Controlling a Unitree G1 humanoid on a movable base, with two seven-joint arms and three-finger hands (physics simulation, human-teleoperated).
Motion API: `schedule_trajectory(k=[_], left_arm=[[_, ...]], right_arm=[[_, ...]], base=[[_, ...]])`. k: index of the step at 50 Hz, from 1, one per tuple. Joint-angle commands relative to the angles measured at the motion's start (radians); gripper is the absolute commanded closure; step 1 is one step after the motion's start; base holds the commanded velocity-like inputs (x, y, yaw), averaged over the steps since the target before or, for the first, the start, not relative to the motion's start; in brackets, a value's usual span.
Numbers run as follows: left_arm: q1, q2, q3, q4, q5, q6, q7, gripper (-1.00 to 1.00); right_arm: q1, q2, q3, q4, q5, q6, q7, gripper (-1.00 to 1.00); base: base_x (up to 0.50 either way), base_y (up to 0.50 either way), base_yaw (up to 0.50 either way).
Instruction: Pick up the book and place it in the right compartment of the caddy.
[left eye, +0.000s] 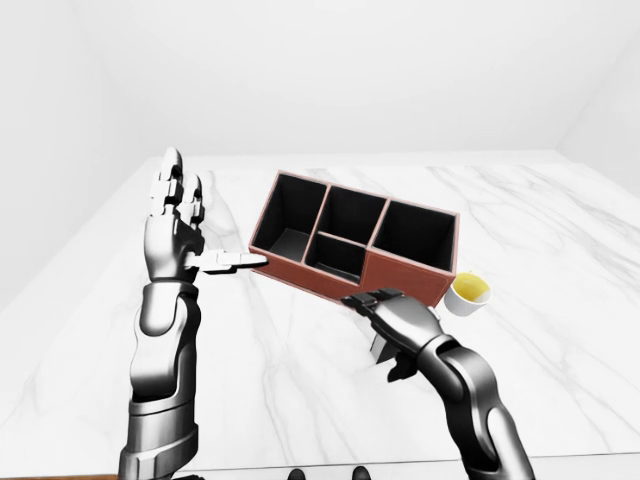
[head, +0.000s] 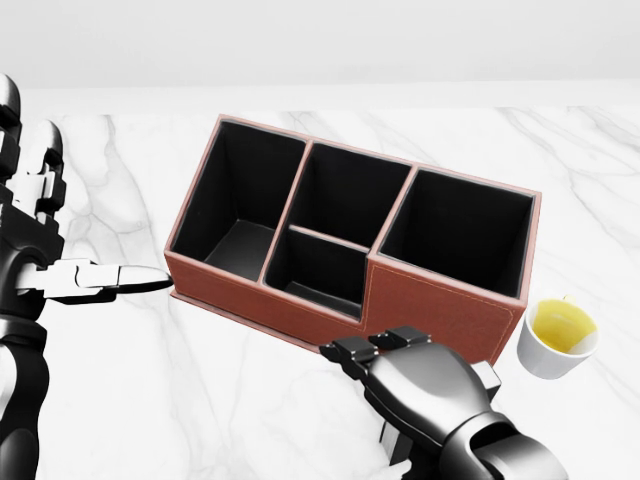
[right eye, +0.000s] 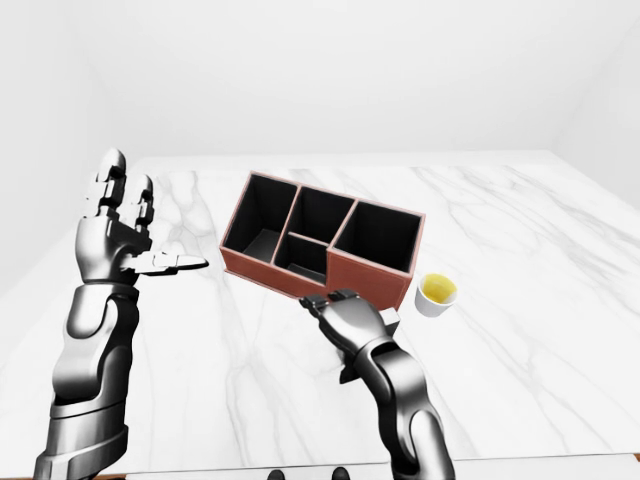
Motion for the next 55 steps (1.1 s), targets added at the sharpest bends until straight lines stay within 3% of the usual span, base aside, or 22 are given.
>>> schedule_trajectory(k=[1, 14, 15, 18, 55], left_arm=[[0.002, -0.002, 0.0, -0.001, 0.001, 0.0, -0.003, -1.0], [0.005, -0.002, -0.001, -0.001, 0.002, 0.0, -0.006, -1.0], [0.111, -0.04, -0.018, -0.033, 0.016, 0.0, -0.021, -1.0], [0.148, -0.056, -0.021, -0.036, 0.027, 0.0, -0.031, -1.0], [0.151, -0.059, -0.013, -0.044, 0.036, 0.0, -0.041, -1.0]], right_arm=[[-0.02, -0.007, -0.03, 0.019, 0.003, 0.0, 0.0, -0.59], [-0.033, -0.016, -0.055, 0.036, 0.003, 0.0, 0.0, -0.61], [-0.036, -0.016, -0.055, 0.045, -0.001, 0.0, 0.0, -0.62], [-0.035, -0.017, -0.056, 0.046, -0.003, 0.0, 0.0, -0.61], [-0.05, -0.031, -0.07, 0.106, -0.049, 0.0, 0.0, -0.58]], base=[[0.0, 0.0, 0.0], [0.0, 0.0, 0.0], [0.0, 0.0, 0.0], [0.0, 0.0, 0.0], [0.0, 0.0, 0.0]])
